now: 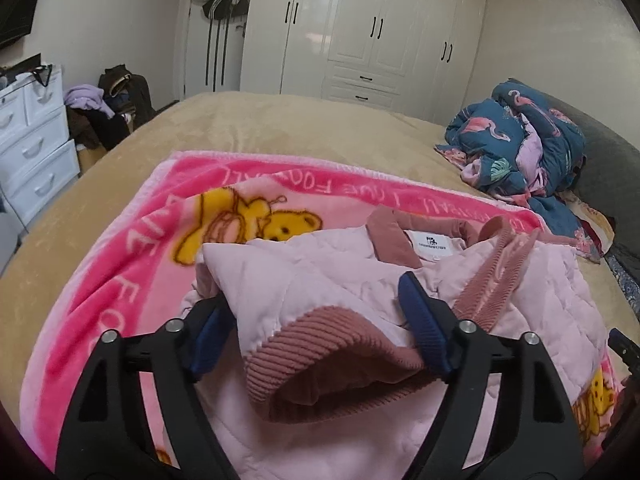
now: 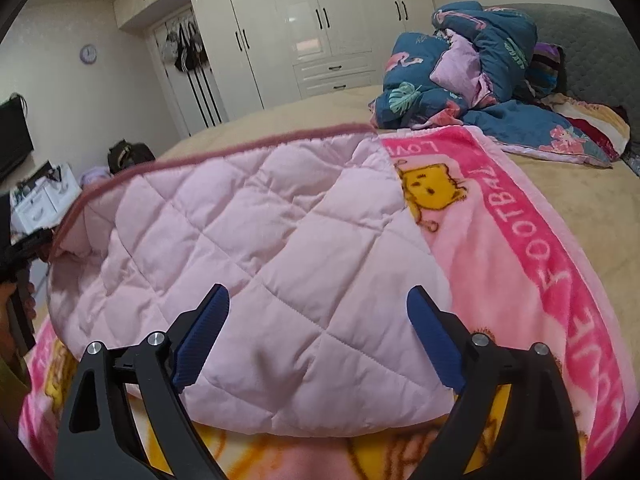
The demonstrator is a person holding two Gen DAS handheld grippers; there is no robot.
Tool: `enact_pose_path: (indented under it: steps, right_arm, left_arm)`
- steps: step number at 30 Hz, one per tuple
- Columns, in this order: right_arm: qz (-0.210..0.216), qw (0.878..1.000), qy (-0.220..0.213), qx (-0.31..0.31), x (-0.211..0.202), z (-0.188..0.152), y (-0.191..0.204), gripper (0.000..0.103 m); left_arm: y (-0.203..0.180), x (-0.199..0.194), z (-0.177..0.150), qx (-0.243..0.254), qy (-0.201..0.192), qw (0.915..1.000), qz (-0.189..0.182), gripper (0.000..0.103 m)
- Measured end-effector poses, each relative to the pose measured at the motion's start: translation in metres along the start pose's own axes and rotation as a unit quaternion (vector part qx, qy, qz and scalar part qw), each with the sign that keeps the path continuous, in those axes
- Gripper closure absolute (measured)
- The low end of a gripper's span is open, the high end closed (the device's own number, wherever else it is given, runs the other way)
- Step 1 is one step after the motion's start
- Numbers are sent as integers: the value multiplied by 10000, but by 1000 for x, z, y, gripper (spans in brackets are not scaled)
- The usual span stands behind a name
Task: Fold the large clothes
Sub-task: 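Open both tools to release the hem onto the folded jacket, then move both open tools to the side edge of the folded bundle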
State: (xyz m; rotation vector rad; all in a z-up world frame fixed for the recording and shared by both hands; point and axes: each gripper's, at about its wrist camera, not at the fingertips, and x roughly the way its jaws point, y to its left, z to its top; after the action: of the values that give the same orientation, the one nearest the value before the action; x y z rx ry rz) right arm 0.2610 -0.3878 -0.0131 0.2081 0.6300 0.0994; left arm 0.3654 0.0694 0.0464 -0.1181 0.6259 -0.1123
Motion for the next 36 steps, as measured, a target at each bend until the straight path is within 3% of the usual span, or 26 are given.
enact_pose_path:
  steps: [3,9,25,36]
  right_arm:
    - [-19,9999,-45,122,-4,2,-7,12]
    - [-10,9993,-149,340,-11,7,-16,12]
    - [55,9979,-640,40,-45,16,4,6]
    - [-118,9951,-904,-390,-72,12,19,5]
  left_arm:
    - [-2,-9,0,-107,-108,9998,-111,9]
    - [-6,-30,2,-24,-351,9994,61,9]
    - [-6,-73,-1,-94,-655,9977,162,9]
    - [-6,-86,-29,68,-426,9989,195,9]
